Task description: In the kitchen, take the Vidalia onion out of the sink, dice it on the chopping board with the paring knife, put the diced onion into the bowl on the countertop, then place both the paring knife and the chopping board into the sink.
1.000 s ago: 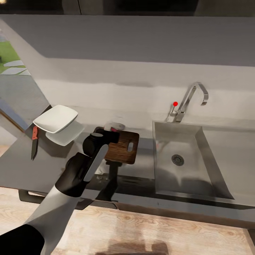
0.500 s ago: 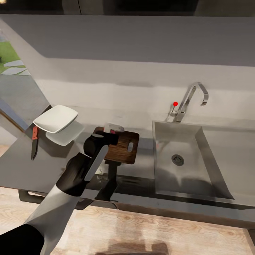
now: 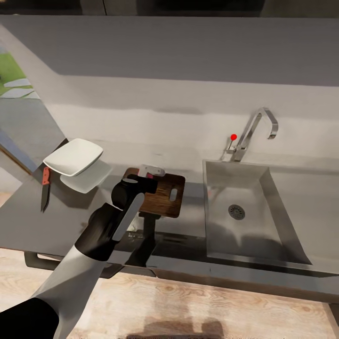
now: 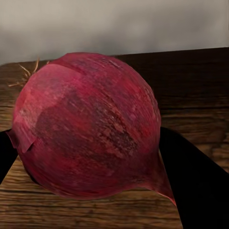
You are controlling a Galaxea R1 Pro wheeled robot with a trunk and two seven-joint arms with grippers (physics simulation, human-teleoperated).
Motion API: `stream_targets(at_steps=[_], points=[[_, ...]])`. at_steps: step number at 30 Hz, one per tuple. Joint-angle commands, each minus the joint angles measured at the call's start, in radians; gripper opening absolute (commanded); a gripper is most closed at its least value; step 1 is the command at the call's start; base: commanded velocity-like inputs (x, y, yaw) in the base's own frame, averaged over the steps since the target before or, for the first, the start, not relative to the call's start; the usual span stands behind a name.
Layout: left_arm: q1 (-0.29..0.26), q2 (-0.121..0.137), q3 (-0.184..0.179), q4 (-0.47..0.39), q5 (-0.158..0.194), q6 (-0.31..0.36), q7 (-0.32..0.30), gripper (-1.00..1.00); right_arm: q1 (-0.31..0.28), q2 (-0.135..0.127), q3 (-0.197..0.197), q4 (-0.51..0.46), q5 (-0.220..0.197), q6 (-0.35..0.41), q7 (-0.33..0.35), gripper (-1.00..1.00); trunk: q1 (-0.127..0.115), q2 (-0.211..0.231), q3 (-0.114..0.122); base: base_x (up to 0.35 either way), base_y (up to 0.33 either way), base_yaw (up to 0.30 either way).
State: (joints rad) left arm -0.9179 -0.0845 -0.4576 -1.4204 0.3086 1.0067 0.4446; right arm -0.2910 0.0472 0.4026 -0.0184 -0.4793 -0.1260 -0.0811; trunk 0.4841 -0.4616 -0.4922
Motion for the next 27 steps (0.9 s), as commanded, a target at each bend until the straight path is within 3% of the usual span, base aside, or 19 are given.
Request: stream_targets(at_steps=[1,27], points=[[-0.001,0.000,-0.001,0.000,0.009,0.003,0.009,-1.00,0.000,0.000,0.009,0.001,-0.009,-0.003,-0.003,1.00,0.000,-0.001,-0.002,0.000,0.000,0.000],[-0.001,0.000,-0.001,-0.004,0.009,0.003,0.009,-1.00,0.000,0.000,0.009,0.001,-0.009,-0.003,-0.003,1.00,0.000,-0.001,-0.024,0.000,0.000,0.000]])
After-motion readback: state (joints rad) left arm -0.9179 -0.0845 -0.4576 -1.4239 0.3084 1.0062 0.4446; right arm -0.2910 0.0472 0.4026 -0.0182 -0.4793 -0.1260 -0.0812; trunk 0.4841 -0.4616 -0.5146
